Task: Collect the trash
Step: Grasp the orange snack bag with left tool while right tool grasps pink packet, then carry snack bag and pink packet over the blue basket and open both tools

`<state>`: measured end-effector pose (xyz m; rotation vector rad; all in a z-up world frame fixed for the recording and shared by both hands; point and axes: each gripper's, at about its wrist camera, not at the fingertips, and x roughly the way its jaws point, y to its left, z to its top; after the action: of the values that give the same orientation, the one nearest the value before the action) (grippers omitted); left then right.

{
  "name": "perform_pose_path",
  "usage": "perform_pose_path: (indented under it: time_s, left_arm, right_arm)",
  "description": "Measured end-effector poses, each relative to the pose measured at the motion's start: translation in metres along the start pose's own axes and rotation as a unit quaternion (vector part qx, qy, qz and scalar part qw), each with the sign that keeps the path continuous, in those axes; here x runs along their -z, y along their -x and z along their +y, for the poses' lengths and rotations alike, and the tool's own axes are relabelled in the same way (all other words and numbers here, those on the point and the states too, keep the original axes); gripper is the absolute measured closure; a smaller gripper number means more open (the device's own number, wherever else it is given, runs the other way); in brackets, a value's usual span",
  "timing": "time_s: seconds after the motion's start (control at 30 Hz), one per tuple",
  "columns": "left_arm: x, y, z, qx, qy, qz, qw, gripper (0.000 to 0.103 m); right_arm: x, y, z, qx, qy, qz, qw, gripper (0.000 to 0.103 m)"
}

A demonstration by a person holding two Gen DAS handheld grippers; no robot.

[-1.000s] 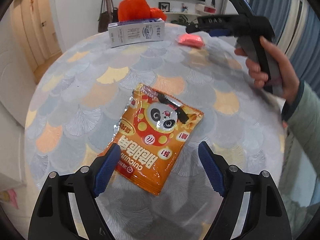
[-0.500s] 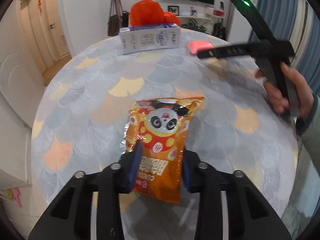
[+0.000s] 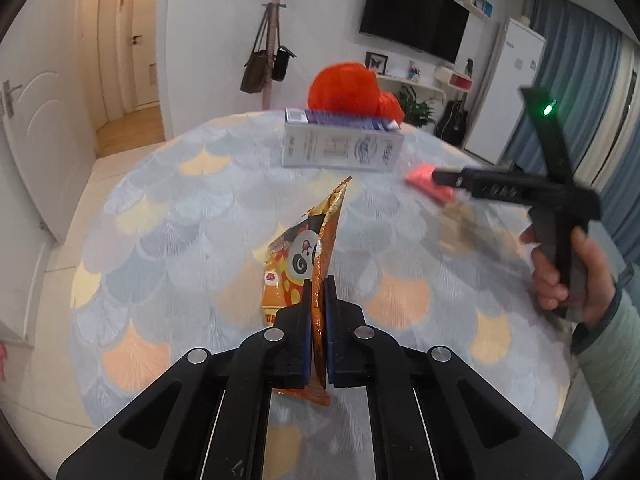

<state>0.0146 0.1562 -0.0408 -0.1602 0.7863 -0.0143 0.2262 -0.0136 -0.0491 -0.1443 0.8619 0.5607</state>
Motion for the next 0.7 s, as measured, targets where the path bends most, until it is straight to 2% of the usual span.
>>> perform_pose_path:
  time_s: [0.17, 0.33, 0.4, 0.47, 0.5, 0.53, 0.7]
  left_arm:
    - [-0.021, -0.01, -0.001, 0.001, -0.002, -0.004, 1.0, 0.1]
    - [-0.043, -0.022, -0.013, 0.013, -0.021, -0.001, 0.9997, 0.1]
    - [-0.049, -0.027, -0.019, 0.014, -0.031, 0.0, 0.9994, 0.1]
    - [-0.057, -0.033, -0.027, 0.017, -0.04, 0.003, 0.999, 0.1]
    - [-0.059, -0.036, -0.029, 0.019, -0.042, 0.004, 0.9989, 0.1]
    - [-0.063, -0.04, -0.032, 0.024, -0.042, 0.007, 0.9988, 0.1]
    - [-0.075, -0.05, -0.041, 0.045, -0.038, 0.012, 0.9982, 0.1]
  right_arm:
    - [-0.003, -0.015, -0.008, -0.013, -0.044, 0.024, 0.999, 0.033]
    - [-0.003, -0.02, -0.001, 0.005, -0.025, 0.028, 0.999, 0.034]
    - [-0.001, -0.019, 0.003, -0.002, -0.026, 0.029, 0.999, 0.039]
    - [0.0, -0.019, 0.006, 0.0, -0.023, 0.029, 0.999, 0.058]
    - [0.0, -0.019, 0.008, 0.008, -0.018, 0.031, 0.999, 0.064]
    - [0.0, -0.018, 0.01, 0.012, -0.014, 0.032, 0.999, 0.067]
    - [0.006, 0.005, 0.008, 0.025, -0.026, 0.006, 0.999, 0.068]
